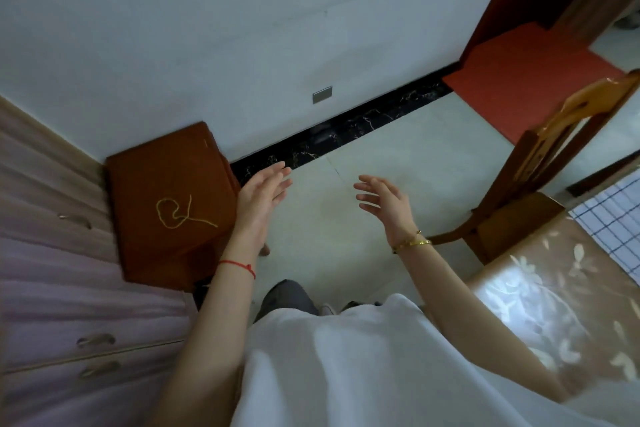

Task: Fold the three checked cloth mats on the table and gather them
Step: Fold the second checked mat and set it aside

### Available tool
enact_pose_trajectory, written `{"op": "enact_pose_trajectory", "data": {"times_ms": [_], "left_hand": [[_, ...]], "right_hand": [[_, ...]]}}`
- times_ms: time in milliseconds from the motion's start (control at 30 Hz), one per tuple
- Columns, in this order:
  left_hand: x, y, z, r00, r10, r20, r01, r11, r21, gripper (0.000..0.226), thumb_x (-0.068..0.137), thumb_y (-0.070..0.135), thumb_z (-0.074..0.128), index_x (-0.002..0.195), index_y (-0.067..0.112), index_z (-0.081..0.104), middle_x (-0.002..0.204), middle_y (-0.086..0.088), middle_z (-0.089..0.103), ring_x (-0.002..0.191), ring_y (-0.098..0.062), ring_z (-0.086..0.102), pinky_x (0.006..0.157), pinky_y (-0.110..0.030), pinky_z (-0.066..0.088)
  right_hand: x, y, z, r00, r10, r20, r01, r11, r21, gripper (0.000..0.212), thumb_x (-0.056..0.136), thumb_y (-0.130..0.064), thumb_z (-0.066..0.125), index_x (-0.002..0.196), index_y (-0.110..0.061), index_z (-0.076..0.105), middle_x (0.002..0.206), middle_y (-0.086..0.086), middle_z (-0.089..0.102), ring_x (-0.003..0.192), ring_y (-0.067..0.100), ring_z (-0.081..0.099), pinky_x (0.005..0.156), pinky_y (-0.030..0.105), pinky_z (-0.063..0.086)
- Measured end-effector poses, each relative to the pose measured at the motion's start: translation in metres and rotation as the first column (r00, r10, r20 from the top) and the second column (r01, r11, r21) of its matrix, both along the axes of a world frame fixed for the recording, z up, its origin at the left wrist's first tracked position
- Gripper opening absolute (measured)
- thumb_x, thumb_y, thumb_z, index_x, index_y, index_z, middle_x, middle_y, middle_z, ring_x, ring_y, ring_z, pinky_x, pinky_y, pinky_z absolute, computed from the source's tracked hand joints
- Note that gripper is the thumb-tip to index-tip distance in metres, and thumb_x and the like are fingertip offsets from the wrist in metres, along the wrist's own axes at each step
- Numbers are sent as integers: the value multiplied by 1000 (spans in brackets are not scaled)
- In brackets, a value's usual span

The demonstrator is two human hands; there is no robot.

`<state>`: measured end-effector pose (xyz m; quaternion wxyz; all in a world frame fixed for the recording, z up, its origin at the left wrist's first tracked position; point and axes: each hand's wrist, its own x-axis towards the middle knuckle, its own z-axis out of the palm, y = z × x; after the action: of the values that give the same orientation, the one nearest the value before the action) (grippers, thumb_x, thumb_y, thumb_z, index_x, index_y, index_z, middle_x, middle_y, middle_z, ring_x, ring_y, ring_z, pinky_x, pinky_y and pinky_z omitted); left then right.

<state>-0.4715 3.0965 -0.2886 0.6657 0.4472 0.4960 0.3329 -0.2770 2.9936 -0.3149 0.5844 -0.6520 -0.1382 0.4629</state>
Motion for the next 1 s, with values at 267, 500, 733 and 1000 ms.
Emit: {"op": "enact_pose_trajectory", "data": {"times_ms": [267,500,733,1000], "left_hand": [[82,118,-3,974,-220,54,220,975,2,28,99,16,56,126,11,63,122,-5,69,112,-20,67,101,-33,49],[156,219,9,880,-472,50,471,881,32,27,98,17,58,124,13,65,120,-3,71,110,-17,68,103,-36,49],[228,273,14,739,-674,15,673,739,34,28,99,15,55,126,12,64,121,-3,70,113,-19,67,106,-39,47],[315,296,24,580,-814,38,813,581,43,28,99,13,54,125,12,63,122,-5,69,113,-19,67,103,-35,49]], "right_hand": [[51,68,-1,974,-224,24,223,974,28,25,101,-16,44,106,-14,68,104,6,71,87,18,63,77,28,53],[86,137,8,895,-445,27,443,894,65,26,101,-15,44,112,-9,67,106,8,71,89,19,63,80,29,54],[113,168,18,751,-660,21,657,750,75,26,102,-16,44,111,-10,68,104,7,72,91,21,64,81,30,53],[156,169,25,561,-827,38,823,562,77,25,102,-17,44,108,-11,68,105,8,72,93,23,66,84,31,54]]}}
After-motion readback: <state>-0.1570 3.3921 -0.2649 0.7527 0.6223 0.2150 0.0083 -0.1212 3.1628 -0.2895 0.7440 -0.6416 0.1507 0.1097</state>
